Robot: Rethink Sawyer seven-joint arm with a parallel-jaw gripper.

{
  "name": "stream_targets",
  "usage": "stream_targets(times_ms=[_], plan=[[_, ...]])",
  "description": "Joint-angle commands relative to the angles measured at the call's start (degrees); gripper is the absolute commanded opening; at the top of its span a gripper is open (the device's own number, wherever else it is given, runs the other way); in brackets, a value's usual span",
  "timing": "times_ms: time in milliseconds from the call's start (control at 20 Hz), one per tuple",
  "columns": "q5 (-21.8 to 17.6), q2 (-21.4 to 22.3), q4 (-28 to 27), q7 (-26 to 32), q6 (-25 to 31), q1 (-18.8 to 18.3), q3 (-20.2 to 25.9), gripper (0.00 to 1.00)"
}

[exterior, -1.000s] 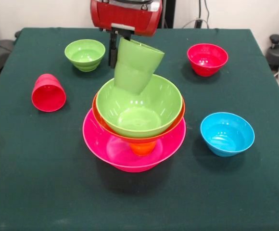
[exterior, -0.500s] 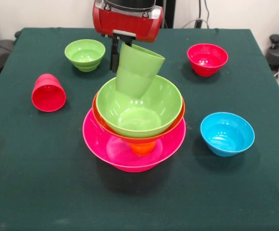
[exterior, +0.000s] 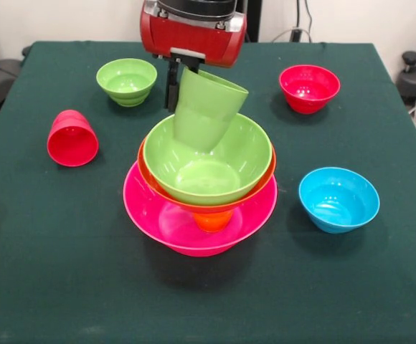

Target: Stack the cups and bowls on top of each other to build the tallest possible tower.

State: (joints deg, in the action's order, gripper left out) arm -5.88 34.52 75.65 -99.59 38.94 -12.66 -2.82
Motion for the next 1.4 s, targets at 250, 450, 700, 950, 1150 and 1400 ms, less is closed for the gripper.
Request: stream_targets(times_ms=[250,450,700,950,1150,1400], plan=[[1.67,-1.70,-4.02,-7.69,8.43,2.09,1.19,0.00],[1.79,-2.76,-4.94,-7.55,7.83,2.32,1.09,0.00],[2.29,-3.37,-4.31,-9.16,6.52,3.69,0.16,0.00],[2.77,-3.76,-3.48,-8.82,5.44,4.04,-0.15,0.00],[2.91,-4.50,-3.33,-7.91,4.38,3.90,0.12,0.00],[3.17,-4.56,-3.38,-7.19,4.43,3.83,0.25,0.00]])
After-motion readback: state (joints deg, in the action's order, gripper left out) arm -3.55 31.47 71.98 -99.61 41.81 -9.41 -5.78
